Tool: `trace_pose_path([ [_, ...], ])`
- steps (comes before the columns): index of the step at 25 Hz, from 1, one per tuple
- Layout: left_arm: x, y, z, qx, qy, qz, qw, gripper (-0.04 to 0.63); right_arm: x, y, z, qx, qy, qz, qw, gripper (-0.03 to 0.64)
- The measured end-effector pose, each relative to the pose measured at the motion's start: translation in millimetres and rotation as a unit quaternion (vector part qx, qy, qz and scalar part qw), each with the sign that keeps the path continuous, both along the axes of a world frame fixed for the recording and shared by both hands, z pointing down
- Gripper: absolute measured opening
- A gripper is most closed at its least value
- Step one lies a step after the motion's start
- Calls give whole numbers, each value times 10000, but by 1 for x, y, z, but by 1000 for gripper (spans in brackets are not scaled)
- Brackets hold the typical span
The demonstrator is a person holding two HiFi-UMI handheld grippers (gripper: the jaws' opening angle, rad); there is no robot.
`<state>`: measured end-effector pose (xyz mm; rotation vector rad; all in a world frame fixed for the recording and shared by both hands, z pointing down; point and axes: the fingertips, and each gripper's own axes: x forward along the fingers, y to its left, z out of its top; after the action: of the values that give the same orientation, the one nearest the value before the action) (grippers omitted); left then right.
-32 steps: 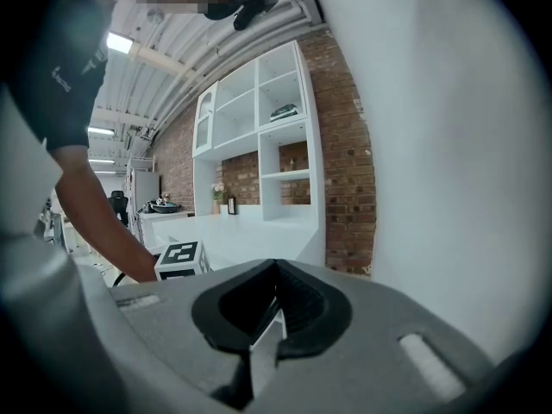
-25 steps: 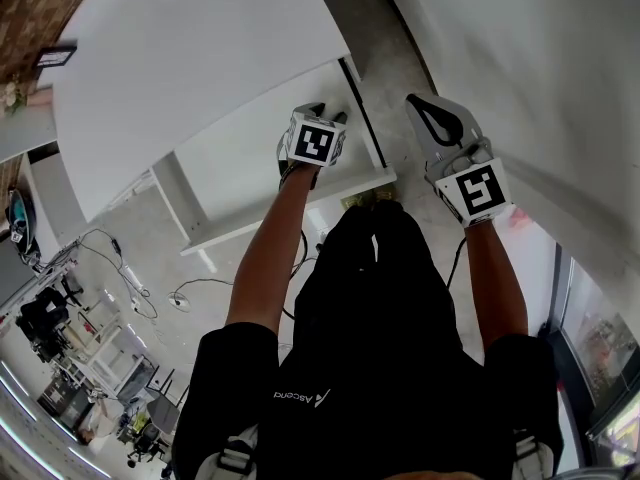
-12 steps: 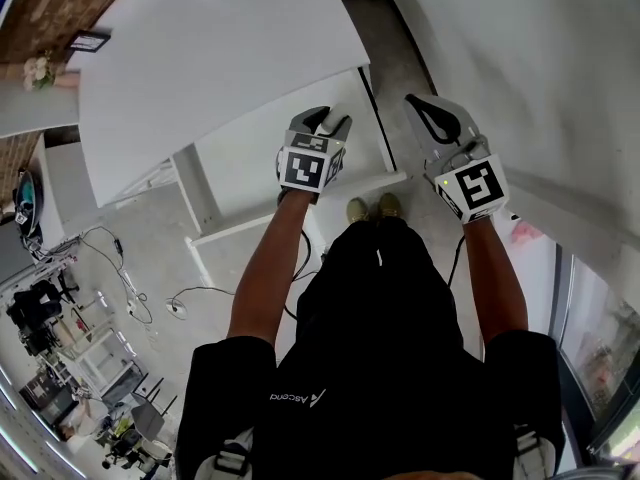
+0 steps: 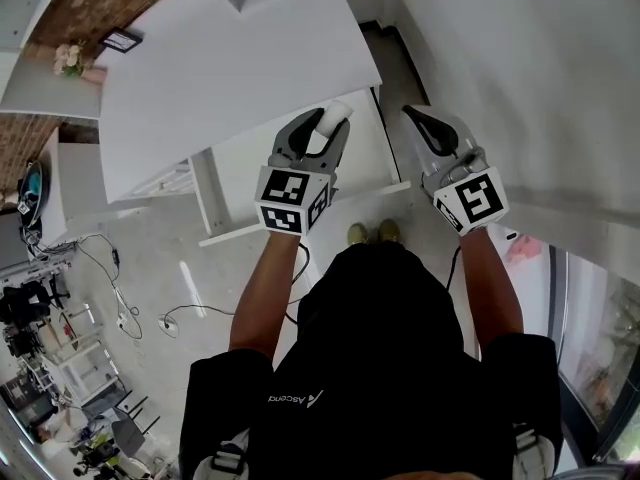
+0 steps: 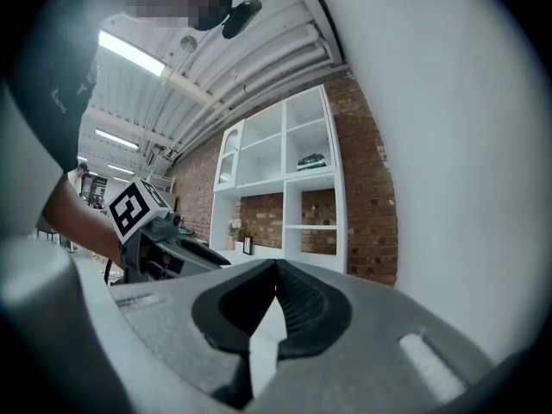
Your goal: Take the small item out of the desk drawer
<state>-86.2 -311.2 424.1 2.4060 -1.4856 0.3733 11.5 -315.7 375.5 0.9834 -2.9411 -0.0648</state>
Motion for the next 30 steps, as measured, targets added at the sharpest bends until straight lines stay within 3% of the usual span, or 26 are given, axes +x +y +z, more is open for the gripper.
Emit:
trace_pose_path([
  [4,-5,17,-52,775,175,-80,9968,166,-4,18,-29,228,-164,-49,9996,0],
  [9,-12,46,-103,1583,414,-153,9864,166,-5,44,-62,449,-376,-117,9982,0],
  [15,-15,74,-149,2211,524,-148,9737,166,-9,64,-91,670,-549,-212,9960,0],
  [19,-16,84,-162,2349,540,-153,9704,166,-13,71,-101,727,-591,-265,9952,0],
  [30,-14,91,-161,2292,566,-162,9716,166,-15,78,-99,822,-483,-229,9952,-2],
])
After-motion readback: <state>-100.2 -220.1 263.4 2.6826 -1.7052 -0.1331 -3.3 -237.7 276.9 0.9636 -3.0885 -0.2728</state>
